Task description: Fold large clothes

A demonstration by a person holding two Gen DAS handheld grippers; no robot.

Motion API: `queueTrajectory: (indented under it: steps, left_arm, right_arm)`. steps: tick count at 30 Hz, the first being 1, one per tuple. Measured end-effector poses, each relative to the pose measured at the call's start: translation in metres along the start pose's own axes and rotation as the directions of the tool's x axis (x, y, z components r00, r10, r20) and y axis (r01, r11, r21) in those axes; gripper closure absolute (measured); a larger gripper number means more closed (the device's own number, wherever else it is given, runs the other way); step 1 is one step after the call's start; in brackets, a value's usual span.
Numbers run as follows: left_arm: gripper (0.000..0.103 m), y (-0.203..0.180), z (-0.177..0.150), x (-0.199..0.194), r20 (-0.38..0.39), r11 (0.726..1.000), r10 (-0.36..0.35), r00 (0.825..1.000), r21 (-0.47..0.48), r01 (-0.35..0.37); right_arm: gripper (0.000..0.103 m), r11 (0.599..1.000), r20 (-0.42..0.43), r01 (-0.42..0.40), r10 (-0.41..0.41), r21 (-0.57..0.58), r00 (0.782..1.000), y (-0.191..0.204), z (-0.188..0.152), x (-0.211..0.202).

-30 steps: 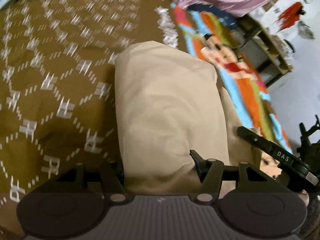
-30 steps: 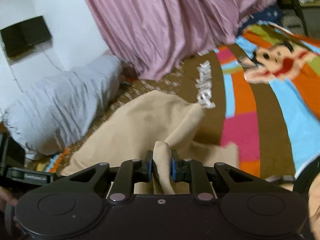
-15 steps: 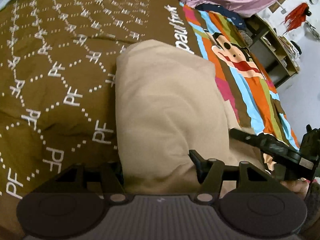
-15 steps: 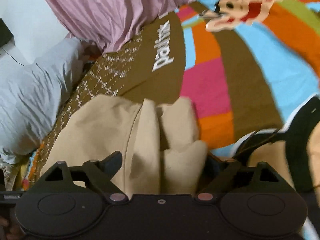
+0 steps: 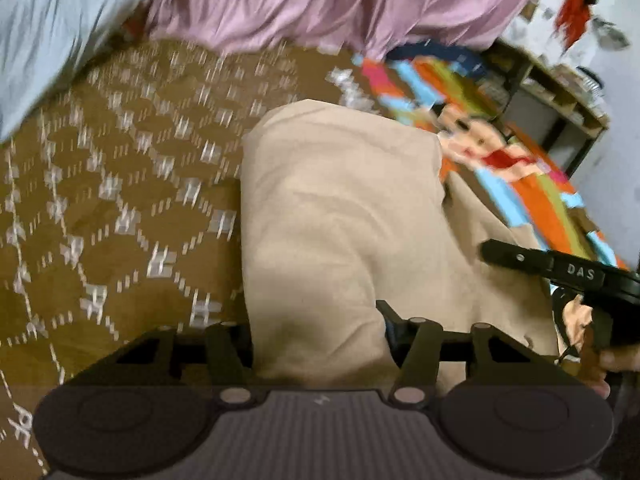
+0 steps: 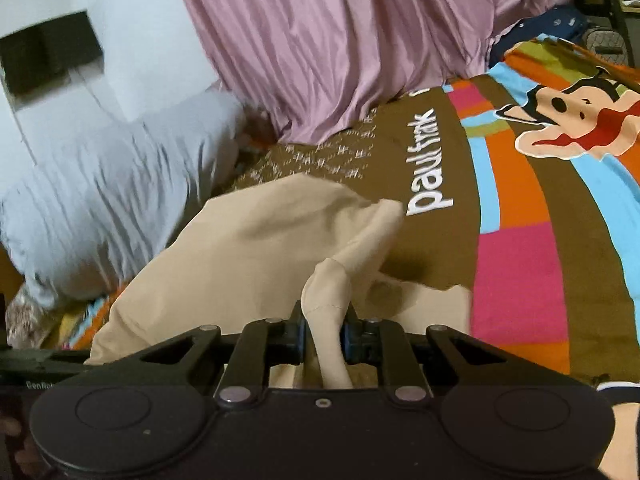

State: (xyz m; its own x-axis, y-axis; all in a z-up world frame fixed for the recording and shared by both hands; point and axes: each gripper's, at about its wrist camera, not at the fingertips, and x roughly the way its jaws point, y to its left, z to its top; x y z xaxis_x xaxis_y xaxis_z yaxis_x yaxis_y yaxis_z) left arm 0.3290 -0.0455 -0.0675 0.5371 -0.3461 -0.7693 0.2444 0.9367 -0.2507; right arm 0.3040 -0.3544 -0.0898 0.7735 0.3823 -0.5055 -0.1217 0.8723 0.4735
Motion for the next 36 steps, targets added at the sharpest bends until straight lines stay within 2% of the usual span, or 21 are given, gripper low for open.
queueTrajectory:
  steps: [2,4,6,9,13,17,20,25,29,36]
  left_arm:
    - [0.038,0.01,-0.009,0.017,-0.048,1.0,0.01,0.999,-0.015,-0.011]
    - [0.033,0.021,-0.019,0.024,-0.045,0.999,0.007,0.999,-0.036,-0.008]
    - [0.028,0.025,-0.024,0.025,-0.039,0.998,0.013,0.999,-0.058,-0.015]
    - [0.022,0.026,-0.026,0.019,-0.036,0.997,0.039,0.999,-0.07,-0.042]
    - [0.013,0.022,-0.026,0.005,-0.027,0.992,0.087,0.996,-0.09,-0.089]
    - [0.005,0.018,-0.029,-0.019,0.004,0.986,0.104,0.995,-0.131,-0.103]
    - [0.004,0.011,-0.034,-0.042,0.045,0.984,0.123,0.991,-0.137,-0.116]
    - [0.001,-0.009,-0.042,-0.091,0.14,0.986,0.131,0.981,-0.121,-0.114]
    - [0.001,-0.024,-0.05,-0.135,0.229,0.988,0.14,0.963,-0.099,-0.12]
    - [0.001,-0.041,-0.074,-0.197,0.353,0.986,0.164,0.921,-0.077,-0.146]
  right_arm:
    - [0.085,0.998,-0.03,0.053,-0.052,0.037,0.998,-0.007,-0.008,0.007]
    - [0.084,0.992,-0.075,0.123,-0.12,0.039,0.99,-0.014,-0.022,0.016]
    - [0.078,0.987,-0.108,0.157,-0.153,0.03,0.982,-0.019,-0.039,0.023]
    - [0.073,0.984,-0.106,0.178,-0.177,-0.004,0.978,-0.019,-0.05,0.028]
    - [0.062,0.98,-0.1,0.194,-0.198,-0.046,0.975,-0.01,-0.045,0.025]
    - [0.035,0.971,-0.065,0.219,-0.226,-0.092,0.972,0.002,-0.042,0.003]
    - [0.024,0.968,-0.027,0.224,-0.228,-0.113,0.973,0.012,-0.04,-0.02]
    - [0.015,0.961,0.055,0.223,-0.217,-0.165,0.975,0.037,-0.037,-0.065]
    - [0.006,0.951,0.146,0.216,-0.186,-0.222,0.972,0.066,-0.036,-0.106]
    - [0.001,0.933,0.277,0.209,-0.126,-0.292,0.952,0.11,-0.046,-0.172]
